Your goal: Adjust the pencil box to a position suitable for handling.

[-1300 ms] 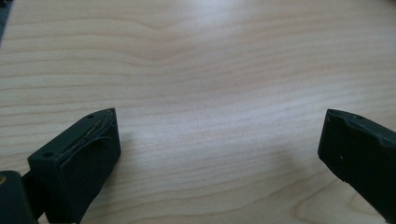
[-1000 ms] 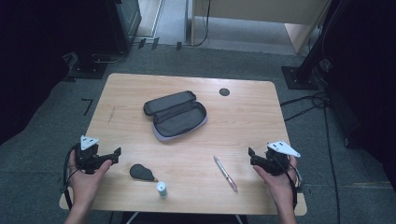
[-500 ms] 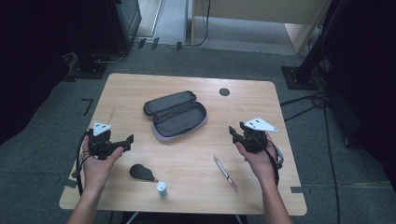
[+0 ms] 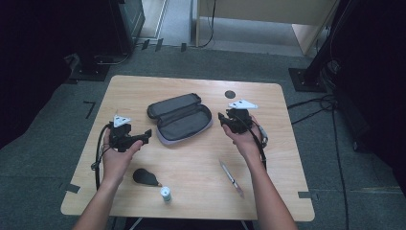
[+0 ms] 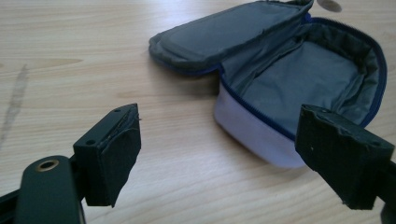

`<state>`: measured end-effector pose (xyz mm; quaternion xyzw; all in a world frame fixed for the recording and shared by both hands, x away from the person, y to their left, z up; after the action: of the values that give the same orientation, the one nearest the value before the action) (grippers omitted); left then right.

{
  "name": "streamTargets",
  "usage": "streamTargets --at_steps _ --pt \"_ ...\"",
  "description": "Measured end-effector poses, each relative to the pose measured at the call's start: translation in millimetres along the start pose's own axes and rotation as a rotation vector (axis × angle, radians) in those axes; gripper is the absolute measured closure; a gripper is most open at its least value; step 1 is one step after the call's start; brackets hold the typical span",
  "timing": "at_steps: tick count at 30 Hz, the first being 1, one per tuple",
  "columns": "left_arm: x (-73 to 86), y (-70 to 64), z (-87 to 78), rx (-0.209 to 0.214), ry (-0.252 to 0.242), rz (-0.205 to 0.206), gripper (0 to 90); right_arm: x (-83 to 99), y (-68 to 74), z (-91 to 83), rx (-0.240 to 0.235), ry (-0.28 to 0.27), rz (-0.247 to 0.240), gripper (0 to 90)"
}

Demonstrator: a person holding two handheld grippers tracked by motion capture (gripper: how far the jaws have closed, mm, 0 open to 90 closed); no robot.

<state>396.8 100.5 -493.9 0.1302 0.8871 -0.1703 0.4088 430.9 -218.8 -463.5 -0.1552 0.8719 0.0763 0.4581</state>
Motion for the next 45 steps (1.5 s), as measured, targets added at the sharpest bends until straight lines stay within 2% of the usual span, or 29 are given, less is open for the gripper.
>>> streamTargets --at_steps 2,3,5,9,11,14,17,19,20,22,24,25,27,28,30,32,37,40,41,43,44,45 --pt "-1.3 -2.7 6.3 0.000 0.008 -0.005 15.8 -1.0 4.2 10.7 -0.009 0.017 -0.015 62.2" --pt "-1.9 -4.0 10.0 -0.002 0.016 -0.010 19.5 -1.7 8.1 21.8 -0.008 0.031 -0.028 65.8" --pt "-3.5 -5.9 15.0 -0.006 0.022 -0.024 21.2 -1.8 9.0 25.4 -0.006 0.034 -0.033 67.7" --pt "-6.5 -7.5 24.4 -0.015 0.039 -0.047 28.4 -0.6 10.6 43.1 0.023 0.069 -0.006 70.1" --pt "-6.8 -8.8 29.2 -0.015 0.050 -0.056 32.6 -0.3 11.6 51.4 0.033 0.078 -0.020 69.4" --pt "-6.1 -13.0 37.0 0.001 0.081 -0.035 37.1 -0.6 13.3 63.3 0.034 0.095 -0.023 69.0" --pt "-5.1 -17.9 42.9 -0.021 0.102 0.022 42.7 -0.6 13.9 76.8 0.050 0.119 -0.029 68.4" --pt "-4.0 -18.9 46.7 -0.031 0.121 0.028 44.4 0.7 15.0 84.3 0.061 0.140 -0.033 68.4" --pt "-2.6 -19.4 49.7 -0.023 0.142 0.028 45.3 1.2 15.6 87.7 0.065 0.149 -0.035 68.3" --pt "0.5 -20.6 54.5 -0.017 0.163 0.032 49.9 2.1 17.0 92.4 0.075 0.158 -0.024 68.8" --pt "3.9 -19.4 57.3 -0.029 0.189 0.046 51.2 3.9 17.0 97.0 0.086 0.170 -0.005 69.4" --pt "5.6 -18.4 58.1 -0.033 0.204 0.046 51.8 5.9 17.3 99.5 0.077 0.184 0.001 70.0" --pt "7.6 -17.4 59.2 -0.037 0.219 0.047 53.7 11.1 18.4 104.2 0.068 0.214 -0.001 73.9" --pt "7.5 -17.5 58.6 -0.033 0.221 0.053 56.6 14.3 17.0 106.7 0.080 0.228 -0.012 76.7" --pt "7.1 -18.6 58.0 -0.011 0.224 0.049 63.5 16.8 17.0 107.6 0.068 0.244 0.006 83.4" --pt "8.3 -17.8 58.8 0.000 0.230 0.062 71.1 16.7 17.8 105.5 0.062 0.249 0.012 87.9" --pt "8.4 -9.0 60.2 -0.011 0.227 0.061 86.8 13.9 25.4 93.6 0.010 0.230 0.035 89.3" --pt "7.2 -5.4 58.4 -0.013 0.214 0.059 90.0 13.3 29.2 80.6 -0.035 0.218 0.085 89.4" --pt "7.2 -4.4 57.4 -0.005 0.214 0.061 90.0 12.1 30.3 71.2 -0.046 0.200 0.089 89.5" --pt "6.1 -4.6 55.0 0.012 0.201 0.062 90.0 11.9 30.9 64.8 -0.051 0.194 0.088 89.4" --pt "5.0 -5.6 53.4 0.019 0.194 0.063 90.0 12.1 32.2 51.5 -0.049 0.178 0.086 89.4" --pt "3.5 -7.3 51.6 0.026 0.181 0.066 90.0 12.1 32.2 51.5 -0.049 0.178 0.086 89.4"
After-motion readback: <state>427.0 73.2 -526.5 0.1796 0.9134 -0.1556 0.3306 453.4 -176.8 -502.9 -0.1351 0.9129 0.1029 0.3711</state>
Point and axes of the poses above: each handheld gripper's, and its own axes: z roughly forward along the jaws, x roughly out of its underside, y roughly to its left, the point moved 7 cm from there along z, roughly forward along the jaws, and after that the axes turned 4 degrees about x, right-handed, at the moved point
